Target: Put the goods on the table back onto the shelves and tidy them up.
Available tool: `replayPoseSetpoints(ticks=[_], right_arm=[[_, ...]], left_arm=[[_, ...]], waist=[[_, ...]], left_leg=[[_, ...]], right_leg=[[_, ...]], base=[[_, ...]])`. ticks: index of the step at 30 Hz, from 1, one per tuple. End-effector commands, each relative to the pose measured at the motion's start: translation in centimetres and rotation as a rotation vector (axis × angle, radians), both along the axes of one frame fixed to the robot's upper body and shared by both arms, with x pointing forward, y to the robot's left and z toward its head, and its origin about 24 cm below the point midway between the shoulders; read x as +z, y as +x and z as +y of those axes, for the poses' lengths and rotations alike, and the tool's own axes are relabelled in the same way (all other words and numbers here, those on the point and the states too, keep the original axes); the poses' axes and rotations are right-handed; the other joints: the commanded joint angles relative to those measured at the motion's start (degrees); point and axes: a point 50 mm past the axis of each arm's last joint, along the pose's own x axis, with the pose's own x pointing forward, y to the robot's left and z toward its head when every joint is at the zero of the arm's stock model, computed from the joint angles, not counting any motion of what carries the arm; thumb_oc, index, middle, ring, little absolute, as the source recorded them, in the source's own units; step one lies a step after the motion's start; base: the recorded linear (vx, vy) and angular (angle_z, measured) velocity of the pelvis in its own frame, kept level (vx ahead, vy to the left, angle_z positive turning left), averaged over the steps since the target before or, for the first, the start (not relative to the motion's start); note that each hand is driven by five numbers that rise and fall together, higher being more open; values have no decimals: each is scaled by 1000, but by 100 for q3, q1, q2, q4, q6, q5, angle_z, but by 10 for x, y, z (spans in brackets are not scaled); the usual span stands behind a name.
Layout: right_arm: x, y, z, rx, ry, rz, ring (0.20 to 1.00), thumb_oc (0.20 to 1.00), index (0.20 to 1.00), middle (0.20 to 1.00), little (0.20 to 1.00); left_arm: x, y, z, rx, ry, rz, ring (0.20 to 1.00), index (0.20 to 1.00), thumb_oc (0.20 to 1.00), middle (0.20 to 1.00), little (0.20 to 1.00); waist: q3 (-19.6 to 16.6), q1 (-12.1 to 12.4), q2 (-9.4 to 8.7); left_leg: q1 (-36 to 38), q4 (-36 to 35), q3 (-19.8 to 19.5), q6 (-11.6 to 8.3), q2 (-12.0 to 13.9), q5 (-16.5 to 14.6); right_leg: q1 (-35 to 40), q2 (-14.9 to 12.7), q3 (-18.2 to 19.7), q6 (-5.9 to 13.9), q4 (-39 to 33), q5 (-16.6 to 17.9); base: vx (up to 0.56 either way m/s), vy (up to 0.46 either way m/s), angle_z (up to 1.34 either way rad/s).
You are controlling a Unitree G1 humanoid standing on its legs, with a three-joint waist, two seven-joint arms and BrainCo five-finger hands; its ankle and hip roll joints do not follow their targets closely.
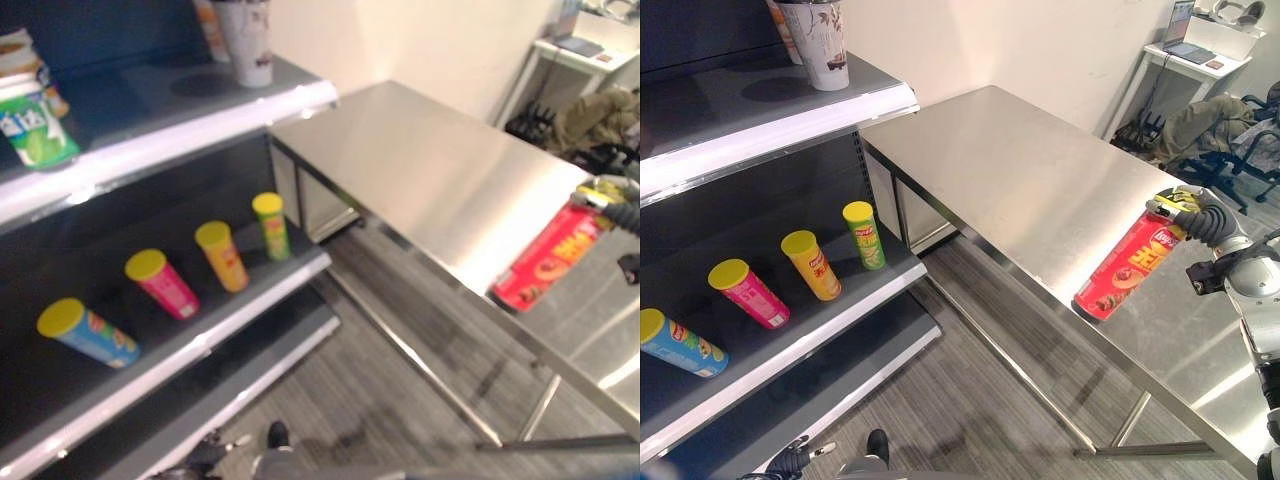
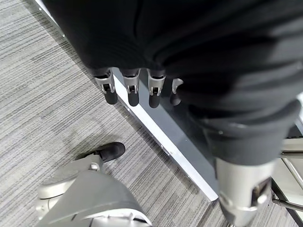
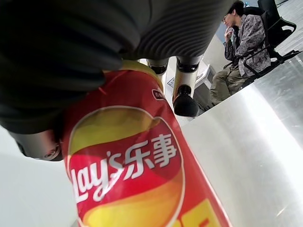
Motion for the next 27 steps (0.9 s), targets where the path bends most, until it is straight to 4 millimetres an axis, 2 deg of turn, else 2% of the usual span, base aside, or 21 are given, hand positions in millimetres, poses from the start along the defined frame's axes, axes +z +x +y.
replayPoseSetpoints(ticks=[1, 4, 5, 8, 9, 10, 12, 13, 14, 15, 16, 17, 19, 20, 21, 22, 23, 24, 25, 27], right_arm=[[54, -4, 12, 13, 31, -324, 200, 200, 200, 200, 200], [58, -7, 15, 13, 48, -380, 200, 200, 200, 200, 200], [65, -10, 23, 35, 81, -471, 200, 200, 200, 200, 200], [74, -17, 35, 75, 109, -577, 200, 200, 200, 200, 200], [81, -18, 43, 108, 108, -618, 200, 200, 200, 200, 200], [81, -18, 43, 107, 108, -618, 200, 200, 200, 200, 200], [90, -20, 59, 183, 130, -682, 200, 200, 200, 200, 200], [97, -24, 68, 228, 121, -721, 200, 200, 200, 200, 200], [98, -24, 68, 228, 121, -722, 200, 200, 200, 200, 200], [100, -24, 75, 269, 124, -732, 200, 200, 200, 200, 200], [104, -24, 86, 332, 114, -739, 200, 200, 200, 200, 200], [118, -20, 109, 461, 133, -767, 200, 200, 200, 200, 200], [122, -21, 116, 507, 136, -775, 200, 200, 200, 200, 200], [122, -21, 116, 507, 135, -775, 200, 200, 200, 200, 200], [126, -23, 118, 520, 113, -777, 200, 200, 200, 200, 200], [126, -23, 118, 520, 112, -777, 200, 200, 200, 200, 200], [124, -23, 117, 515, 89, -758, 200, 200, 200, 200, 200], [124, -23, 117, 515, 88, -757, 200, 200, 200, 200, 200], [118, -21, 116, 498, 43, -708, 200, 200, 200, 200, 200], [111, -21, 114, 486, 39, -679, 200, 200, 200, 200, 200]], left_arm=[[8, 24, 7, -28, 31, -57, 1000, 1000, 1000, 1000, 1000], [9, 25, 8, -29, 34, -61, 1000, 1000, 1000, 1000, 1000], [9, 26, 8, -26, 36, -62, 1000, 1000, 1000, 1000, 1000], [9, 24, 9, -28, 38, -58, 1000, 1000, 1000, 1000, 1000], [11, 27, 10, -45, 45, -64, 1000, 1000, 1000, 1000, 1000], [11, 27, 11, -45, 45, -64, 1000, 1000, 1000, 1000, 1000], [14, 34, 14, -69, 63, -75, 1000, 1000, 1000, 1000, 1000], [19, 42, 17, -71, 78, -104, 1000, 1000, 1000, 1000, 1000], [19, 42, 17, -71, 78, -104, 1000, 1000, 1000, 1000, 1000], [20, 44, 19, -55, 78, -116, 1000, 1000, 1000, 1000, 1000], [21, 45, 20, -30, 72, -130, 1000, 1000, 1000, 1000, 1000], [15, 35, 13, 7, 40, -120, 1000, 1000, 1000, 1000, 1000], [12, 31, 8, 20, 20, -115, 1000, 1000, 1000, 1000, 1000], [12, 32, 7, 20, 18, -115, 1000, 1000, 1000, 1000, 1000], [8, 29, -3, -2, -10, -107, 1000, 1000, 1000, 1000, 1000], [8, 29, -3, -2, -10, -107, 1000, 1000, 1000, 1000, 1000], [4, 25, -9, -2, -21, -87, 1000, 1000, 1000, 1000, 1000], [4, 25, -9, -2, -22, -87, 1000, 1000, 1000, 1000, 1000], [2, 17, -7, 39, -30, -68, 1000, 1000, 1000, 1000, 1000], [-1, 5, -4, 67, -24, -31, 1000, 1000, 1000, 1000, 1000]], waist=[[-205, 235, 25], [-223, 252, -2], [-238, 250, -20], [-259, 268, -37], [-232, 310, -19], [-234, 313, -22], [-120, 282, 29], [-12, 193, 57], [-13, 197, 53], [18, 174, 69], [38, 248, 77], [36, 673, -17], [72, 870, 24], [50, 852, 45], [203, 975, 228], [196, 968, 231], [354, 960, 372], [353, 948, 378], [327, 884, 439], [248, 809, 483]], left_leg=[[338, 251, 44, -350, 269, -771], [332, 257, 46, -309, 212, -813], [345, 238, 62, -228, 103, -882], [388, 158, 69, -107, -65, -958], [383, 115, 48, -10, -167, -980], [381, 114, 51, -9, -170, -979], [347, 84, -84, 71, -205, -939], [285, 88, -152, 171, -209, -789], [280, 88, -146, 169, -209, -787], [246, 79, -262, 185, -183, -717], [146, 89, -411, 173, -161, -594], [-202, 113, -691, -15, -192, -285], [-548, 153, -836, -279, -46, 22], [-593, 161, -859, -277, -29, 40], [-920, 295, -1045, -527, 116, 309], [-932, 299, -1054, -527, 118, 310], [-1099, 499, -830, -636, 276, 456], [-1109, 511, -843, -637, 277, 451], [-1010, 599, -551, -673, 436, 391], [-824, 649, -577, -606, 515, 212]], right_leg=[[-45, -407, -69, 215, 281, -45], [-78, -471, -56, 254, 316, 7], [-152, -593, -24, 309, 375, 146], [-321, -810, 28, 358, 529, 446], [-476, -931, 88, 358, 842, 413], [-485, -937, 94, 358, 852, 407], [-671, -954, 310, 346, 1482, 261], [-855, -750, 676, 191, 2027, -122], [-878, -757, 688, 188, 2056, -138], [-947, -410, 1022, 139, 2258, -464], [-1000, 176, 1432, 66, 2443, -1031], [-333, 710, 1281, -430, 1046, -1346], [-159, 908, 1212, -490, 509, -1295], [-175, 936, 1195, -498, 474, -1255], [-24, 1086, 1050, -597, 157, -1193], [-28, 1091, 1042, -598, 152, -1189], [24, 1042, 768, -643, 52, -1132], [27, 1046, 757, -643, 52, -1133], [24, 944, 569, -654, 40, -1169], [18, 823, 391, -636, 40, -1066]], base=[[4, 78, -3], [-3, 95, -2], [-15, 140, -1], [-35, 169, -1], [-57, 149, -1], [-97, 154, 3], [-159, 103, 11], [-172, 73, 22], [-172, 31, 42], [-155, -74, 49], [-370, -353, 102], [-397, -432, 88], [-256, -297, 85], [-253, -160, 68], [-185, -93, 66], [-397, -82, 63], [-225, 10, 106], [-352, 47, 123], [-164, 57, 138], [-241, 246, 162]])
